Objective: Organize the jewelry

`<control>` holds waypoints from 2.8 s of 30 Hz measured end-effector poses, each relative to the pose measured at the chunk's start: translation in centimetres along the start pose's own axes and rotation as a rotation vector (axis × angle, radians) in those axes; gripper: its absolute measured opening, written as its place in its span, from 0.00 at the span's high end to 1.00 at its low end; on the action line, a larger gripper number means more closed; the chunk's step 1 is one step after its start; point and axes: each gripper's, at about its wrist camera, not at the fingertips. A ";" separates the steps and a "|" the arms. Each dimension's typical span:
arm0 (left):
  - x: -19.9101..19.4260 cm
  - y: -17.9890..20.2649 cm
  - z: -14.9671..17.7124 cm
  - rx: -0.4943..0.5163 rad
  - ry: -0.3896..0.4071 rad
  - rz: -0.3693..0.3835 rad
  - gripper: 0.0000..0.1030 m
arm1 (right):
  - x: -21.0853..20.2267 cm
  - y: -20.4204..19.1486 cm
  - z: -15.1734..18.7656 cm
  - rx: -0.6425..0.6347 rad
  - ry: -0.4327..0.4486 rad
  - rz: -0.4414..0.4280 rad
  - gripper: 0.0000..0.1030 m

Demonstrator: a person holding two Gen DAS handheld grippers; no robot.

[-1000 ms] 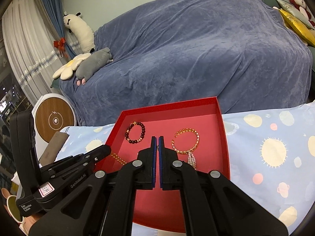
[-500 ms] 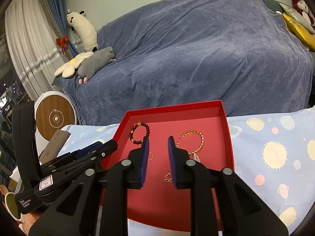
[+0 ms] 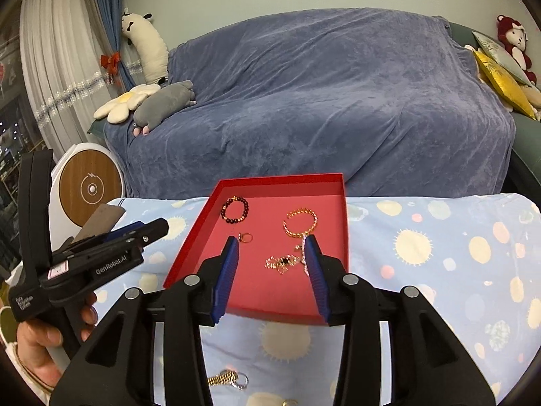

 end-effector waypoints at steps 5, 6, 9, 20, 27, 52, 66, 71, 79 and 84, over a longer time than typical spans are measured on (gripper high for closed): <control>-3.5 -2.1 5.9 0.052 -0.007 -0.030 0.43 | -3.3 0.6 6.5 0.060 -0.045 -0.017 0.48; -3.9 -2.4 6.9 0.055 -0.018 -0.036 0.43 | -3.4 0.5 7.4 0.069 -0.074 -0.029 0.48; -4.8 -2.9 9.6 0.048 -0.047 -0.038 0.43 | -4.4 -0.1 9.5 0.044 -0.088 -0.027 0.49; -3.6 -2.2 15.1 0.137 -0.103 0.005 0.38 | -2.8 -1.0 15.1 0.038 -0.195 -0.030 0.49; -1.6 -1.2 16.0 0.169 -0.154 0.043 0.38 | -2.3 -0.6 15.4 0.046 -0.207 -0.032 0.49; 0.7 0.8 18.2 0.285 -0.173 0.058 0.91 | -1.4 -1.5 15.0 0.039 -0.216 -0.048 0.49; -2.8 -0.7 15.0 0.161 -0.125 0.118 0.91 | 3.3 -6.4 13.6 -0.057 -0.242 -0.098 0.53; -3.3 -1.6 14.4 0.125 -0.122 0.124 0.91 | 5.2 -7.4 13.3 -0.078 -0.256 -0.096 0.59; -3.6 -2.7 14.3 0.110 -0.133 0.121 0.91 | 6.7 -8.0 13.3 -0.112 -0.267 -0.064 0.68; -3.8 -3.0 14.3 0.107 -0.130 0.116 0.91 | 7.0 -8.2 13.2 -0.141 -0.262 -0.036 0.79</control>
Point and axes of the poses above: each gripper's, at about its wrist camera, not at the fingertips, and x roughly the way its jaws point, y to its right, z to its underside, and after that the axes turned 12 degrees about -x, right-handed
